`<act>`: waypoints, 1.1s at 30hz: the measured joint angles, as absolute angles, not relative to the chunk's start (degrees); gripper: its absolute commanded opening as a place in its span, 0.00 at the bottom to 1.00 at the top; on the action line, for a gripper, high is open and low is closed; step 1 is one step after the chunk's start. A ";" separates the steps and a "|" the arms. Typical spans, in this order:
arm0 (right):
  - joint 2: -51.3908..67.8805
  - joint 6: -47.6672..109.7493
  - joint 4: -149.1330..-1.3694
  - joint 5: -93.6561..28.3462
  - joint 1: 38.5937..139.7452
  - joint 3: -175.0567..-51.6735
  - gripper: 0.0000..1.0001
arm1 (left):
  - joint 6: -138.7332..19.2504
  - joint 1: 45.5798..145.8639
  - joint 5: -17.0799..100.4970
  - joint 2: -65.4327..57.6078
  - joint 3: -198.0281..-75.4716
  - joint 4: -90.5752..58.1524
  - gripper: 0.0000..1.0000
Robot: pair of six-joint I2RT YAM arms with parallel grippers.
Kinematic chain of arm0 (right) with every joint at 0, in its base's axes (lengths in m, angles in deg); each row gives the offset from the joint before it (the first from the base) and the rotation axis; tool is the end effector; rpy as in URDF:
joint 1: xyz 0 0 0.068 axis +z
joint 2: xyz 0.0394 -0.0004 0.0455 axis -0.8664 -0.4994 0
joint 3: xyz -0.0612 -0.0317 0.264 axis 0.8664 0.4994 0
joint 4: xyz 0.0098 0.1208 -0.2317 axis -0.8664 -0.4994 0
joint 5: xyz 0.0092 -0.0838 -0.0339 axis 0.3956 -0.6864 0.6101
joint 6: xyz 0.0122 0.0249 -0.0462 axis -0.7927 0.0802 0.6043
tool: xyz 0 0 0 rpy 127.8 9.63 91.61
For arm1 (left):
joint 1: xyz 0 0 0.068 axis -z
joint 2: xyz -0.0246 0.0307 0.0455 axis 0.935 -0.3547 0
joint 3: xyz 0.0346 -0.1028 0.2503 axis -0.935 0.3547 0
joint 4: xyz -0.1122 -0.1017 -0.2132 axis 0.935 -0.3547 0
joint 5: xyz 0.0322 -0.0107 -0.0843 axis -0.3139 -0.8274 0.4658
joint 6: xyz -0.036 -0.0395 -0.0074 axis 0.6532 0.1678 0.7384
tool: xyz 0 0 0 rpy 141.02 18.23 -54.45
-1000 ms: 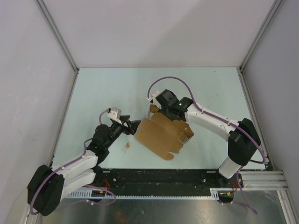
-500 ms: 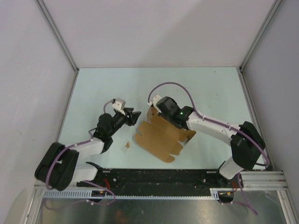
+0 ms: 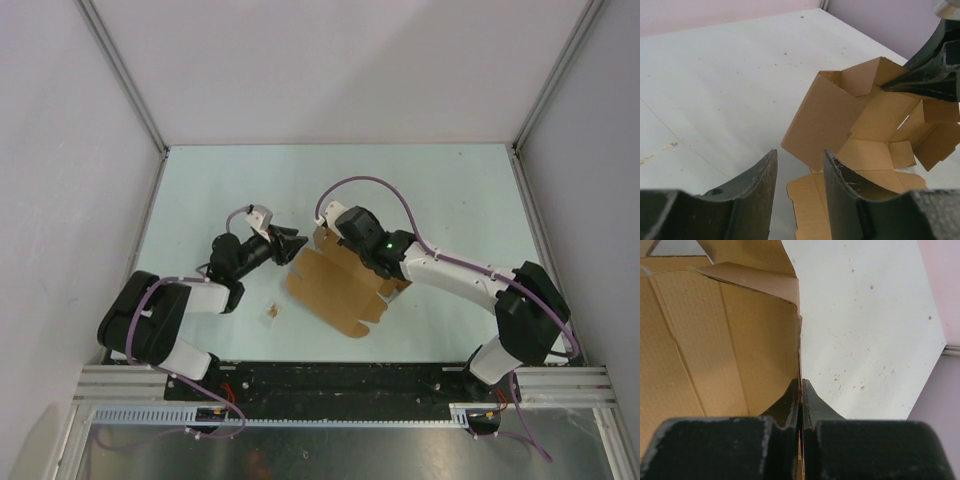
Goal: Fold the paper box
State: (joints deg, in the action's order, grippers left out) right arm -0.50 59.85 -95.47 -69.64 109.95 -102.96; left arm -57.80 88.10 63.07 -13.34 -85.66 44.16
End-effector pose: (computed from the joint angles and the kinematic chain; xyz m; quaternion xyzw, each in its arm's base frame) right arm 0.2328 0.2494 0.2554 -0.4477 0.7810 -0.1389 0.4127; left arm 0.2434 -0.1018 0.1808 0.2108 0.6821 -0.3640 0.5981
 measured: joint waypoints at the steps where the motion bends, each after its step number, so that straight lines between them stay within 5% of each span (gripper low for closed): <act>1: -0.60 60.10 -95.08 -69.92 109.95 -102.96 0.00 | -57.74 88.10 63.21 -13.76 -86.06 44.60 0.52; 6: -1.81 61.54 -93.49 -70.91 109.97 -102.96 0.00 | -57.63 88.05 62.99 -14.48 -86.89 47.05 0.73; 10: -2.48 62.37 -93.20 -70.78 109.95 -102.94 0.00 | -57.15 87.61 63.16 -14.94 -87.89 47.59 1.00; 15: -2.48 63.40 -93.66 -69.44 109.95 -102.94 0.00 | -55.79 86.50 61.87 -15.20 -88.20 48.38 1.00; 19: -2.48 63.66 -94.84 -68.04 110.04 -102.94 0.00 | -54.07 85.04 60.58 -15.20 -88.18 48.64 0.81; 22: -2.48 63.59 -95.74 -67.43 110.26 -102.94 0.00 | -51.49 83.55 58.99 -14.96 -88.00 48.80 0.77; 33: -2.48 61.93 -97.16 -65.53 111.99 -102.55 0.00 | -46.31 82.59 51.45 -8.60 -82.65 48.91 0.84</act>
State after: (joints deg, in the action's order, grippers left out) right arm -2.48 61.93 -97.16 -65.53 111.99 -102.55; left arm -46.31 82.59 51.45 -8.60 -82.65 48.91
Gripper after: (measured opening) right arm 0.017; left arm 0.822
